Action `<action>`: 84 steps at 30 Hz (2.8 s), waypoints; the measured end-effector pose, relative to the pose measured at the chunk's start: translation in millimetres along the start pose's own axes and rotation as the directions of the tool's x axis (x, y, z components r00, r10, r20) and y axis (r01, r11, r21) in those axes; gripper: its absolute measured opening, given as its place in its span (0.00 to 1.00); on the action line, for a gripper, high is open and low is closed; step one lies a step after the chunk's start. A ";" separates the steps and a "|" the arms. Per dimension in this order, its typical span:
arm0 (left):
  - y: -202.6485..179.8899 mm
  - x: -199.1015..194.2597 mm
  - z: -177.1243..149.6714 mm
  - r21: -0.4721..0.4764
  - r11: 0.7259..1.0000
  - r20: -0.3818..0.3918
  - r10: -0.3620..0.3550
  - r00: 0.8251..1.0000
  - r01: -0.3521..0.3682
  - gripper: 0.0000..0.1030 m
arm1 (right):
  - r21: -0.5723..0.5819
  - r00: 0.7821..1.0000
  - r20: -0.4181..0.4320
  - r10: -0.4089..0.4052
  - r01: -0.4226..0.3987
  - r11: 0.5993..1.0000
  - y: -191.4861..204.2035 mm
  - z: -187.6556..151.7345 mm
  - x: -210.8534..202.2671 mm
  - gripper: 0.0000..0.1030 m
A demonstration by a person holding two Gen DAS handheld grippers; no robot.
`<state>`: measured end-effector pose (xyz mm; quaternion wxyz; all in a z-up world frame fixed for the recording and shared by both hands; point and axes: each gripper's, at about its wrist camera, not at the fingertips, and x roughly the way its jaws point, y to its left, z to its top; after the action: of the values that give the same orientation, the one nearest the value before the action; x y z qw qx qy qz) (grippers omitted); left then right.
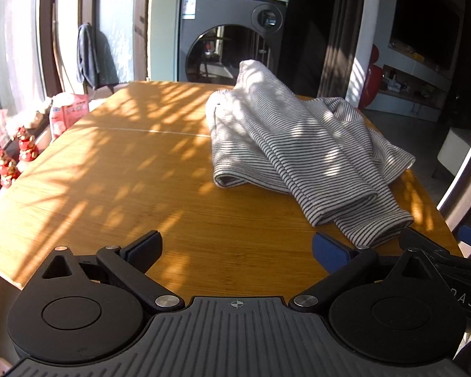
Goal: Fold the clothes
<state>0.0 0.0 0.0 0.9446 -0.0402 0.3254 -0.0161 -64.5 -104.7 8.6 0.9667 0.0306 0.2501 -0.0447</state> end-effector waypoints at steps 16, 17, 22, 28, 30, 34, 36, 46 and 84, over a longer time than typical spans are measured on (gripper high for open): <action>-0.6 5.3 -1.9 0.011 1.000 -0.030 -0.018 0.999 0.019 1.00 | 0.006 1.000 -0.019 0.010 -0.010 1.000 0.7 -5.9 7.4 1.00; -0.5 5.9 -1.7 0.010 1.000 -0.034 -0.019 0.999 0.019 1.00 | 0.006 1.000 -0.018 0.009 -0.009 1.000 0.5 -5.8 6.9 1.00; -0.5 6.3 -2.4 0.010 1.000 -0.041 -0.024 0.999 0.024 1.00 | 0.006 1.000 -0.028 0.012 -0.012 1.000 0.6 -6.6 7.6 1.00; -0.3 7.7 -2.3 0.008 1.000 -0.051 -0.025 0.998 0.026 1.00 | 0.005 0.999 -0.030 0.011 -0.011 1.000 1.1 -7.4 8.4 1.00; 0.3 8.4 -1.8 0.007 1.000 -0.051 -0.026 0.998 0.026 1.00 | 0.005 0.999 -0.032 0.011 -0.010 1.000 0.9 -7.8 8.8 1.00; 0.9 8.8 -1.6 0.004 1.000 -0.051 -0.025 0.998 0.025 1.00 | 0.006 0.999 -0.032 0.011 -0.011 1.000 1.1 -7.6 9.0 1.00; 0.8 9.2 -1.6 0.004 1.000 -0.052 -0.024 0.998 0.024 1.00 | 0.005 0.999 -0.031 0.011 -0.011 1.000 1.4 -8.1 8.8 1.00; 0.4 10.2 -2.4 0.008 1.000 -0.061 -0.024 0.998 0.025 1.00 | 0.003 0.999 -0.037 0.016 -0.015 1.000 1.9 -8.4 9.1 1.00; -6.3 5.4 -0.9 0.044 0.999 -0.052 0.002 0.999 0.001 1.00 | 0.002 0.999 -0.018 0.028 -0.028 1.000 1.3 -7.0 5.2 1.00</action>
<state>3.6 -6.6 -3.4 0.9365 -0.0187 0.3493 -0.0242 -63.3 -103.2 0.0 0.9649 0.0356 0.2583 -0.0312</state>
